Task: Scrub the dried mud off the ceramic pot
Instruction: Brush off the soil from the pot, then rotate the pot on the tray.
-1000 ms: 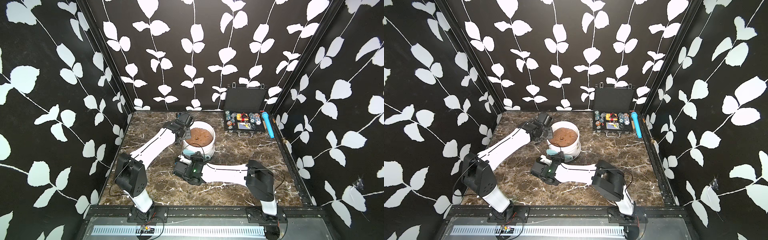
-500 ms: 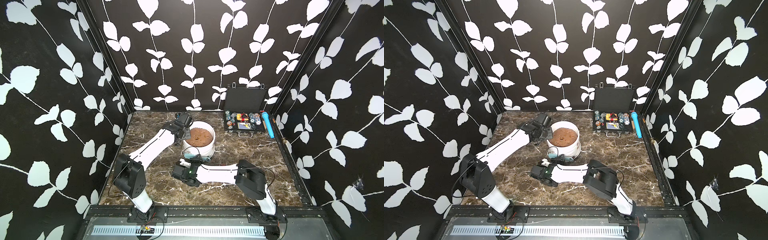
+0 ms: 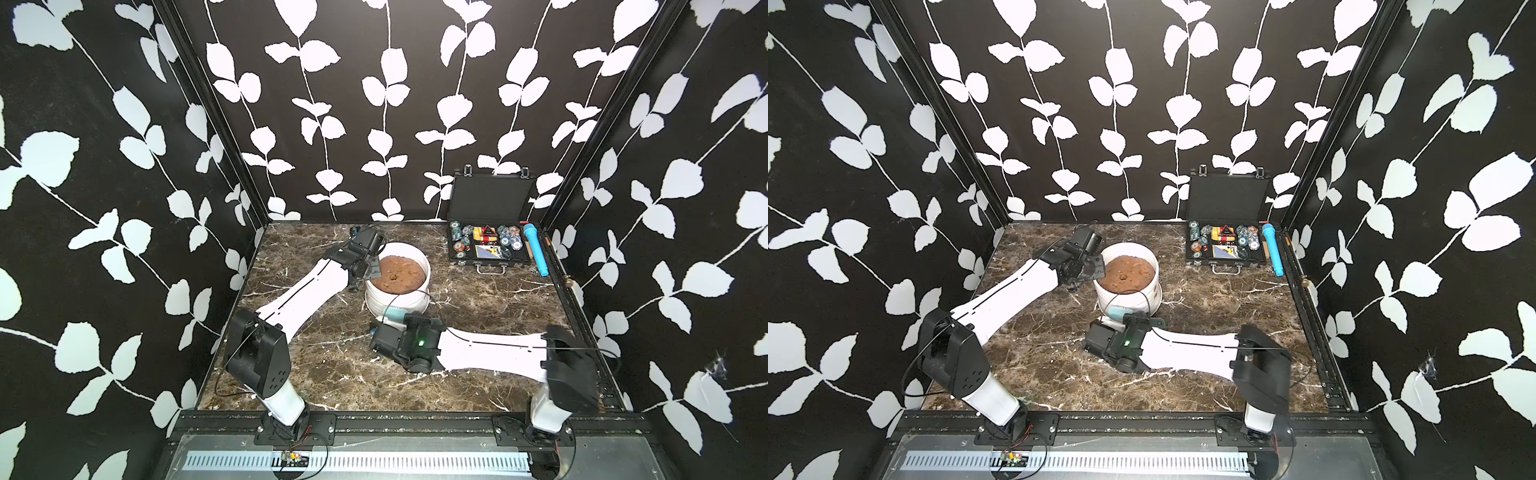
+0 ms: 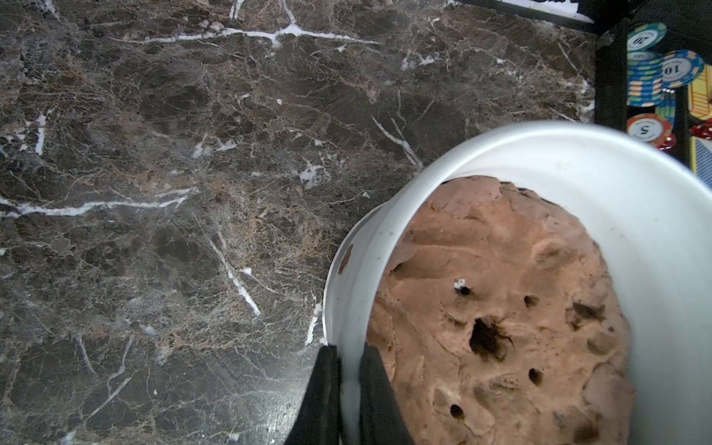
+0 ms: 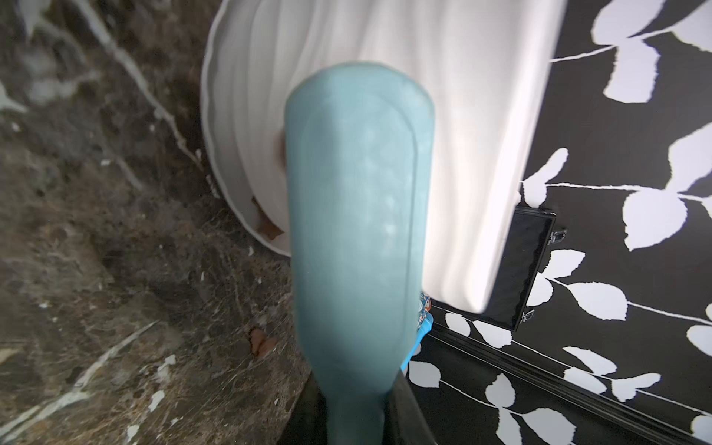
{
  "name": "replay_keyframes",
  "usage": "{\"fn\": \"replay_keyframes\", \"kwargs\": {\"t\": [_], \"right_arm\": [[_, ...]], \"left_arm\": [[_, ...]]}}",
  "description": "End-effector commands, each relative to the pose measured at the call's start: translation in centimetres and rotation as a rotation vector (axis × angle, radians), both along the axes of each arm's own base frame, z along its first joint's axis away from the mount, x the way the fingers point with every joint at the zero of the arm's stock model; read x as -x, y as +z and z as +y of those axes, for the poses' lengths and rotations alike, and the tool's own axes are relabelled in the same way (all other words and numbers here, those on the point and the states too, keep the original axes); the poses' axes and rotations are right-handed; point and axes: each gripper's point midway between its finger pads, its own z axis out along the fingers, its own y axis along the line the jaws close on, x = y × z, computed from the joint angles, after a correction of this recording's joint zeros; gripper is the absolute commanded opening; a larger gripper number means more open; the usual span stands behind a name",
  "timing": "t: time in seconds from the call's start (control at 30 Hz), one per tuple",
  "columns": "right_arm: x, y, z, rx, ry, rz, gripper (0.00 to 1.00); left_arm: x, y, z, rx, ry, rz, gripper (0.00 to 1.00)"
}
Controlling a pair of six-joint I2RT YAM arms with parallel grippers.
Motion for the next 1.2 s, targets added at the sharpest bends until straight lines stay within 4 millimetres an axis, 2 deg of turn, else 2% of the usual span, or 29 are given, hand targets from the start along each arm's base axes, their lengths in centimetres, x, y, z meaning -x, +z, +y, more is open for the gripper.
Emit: {"fn": "replay_keyframes", "kwargs": {"t": [0.0, 0.13, 0.3, 0.4, 0.53, 0.67, 0.77, 0.9, 1.03, 1.17], "right_arm": [[-0.2, 1.2, 1.6, -0.1, -0.03, -0.01, 0.0], [-0.8, 0.3, 2.1, -0.033, -0.054, -0.029, 0.0], [-1.2, 0.2, 3.3, -0.057, -0.038, -0.029, 0.0], [-0.9, -0.3, 3.2, -0.064, -0.01, -0.014, 0.0], [-0.3, -1.4, 1.3, -0.125, 0.005, 0.08, 0.0], [1.2, -1.4, -0.1, -0.226, 0.101, 0.175, 0.0], [1.9, -2.0, -1.3, -0.211, 0.184, 0.205, 0.0], [1.4, -1.8, -3.6, -0.247, 0.208, 0.205, 0.0], [1.3, -0.8, -5.8, -0.262, 0.223, 0.189, 0.0], [1.2, -0.2, -7.1, -0.266, 0.211, 0.177, 0.0]], "left_arm": [[3.3, -1.1, -0.3, 0.043, -0.029, 0.123, 0.0], [3.4, -1.2, -0.5, 0.055, -0.026, 0.128, 0.0], [3.4, -1.4, -0.4, 0.047, -0.036, 0.127, 0.0], [3.3, -1.6, -0.5, 0.026, -0.067, 0.123, 0.0], [3.1, -2.2, 0.3, -0.042, -0.088, 0.117, 0.0], [2.7, -2.5, 0.8, -0.127, -0.163, 0.083, 0.0], [2.2, -2.4, 0.8, -0.178, -0.236, 0.052, 0.0], [1.1, -2.1, 1.2, -0.289, -0.332, 0.022, 0.0], [0.2, -1.9, 1.0, -0.363, -0.443, 0.002, 0.0], [-0.9, -2.2, 0.6, -0.413, -0.559, -0.002, 0.0]]}}
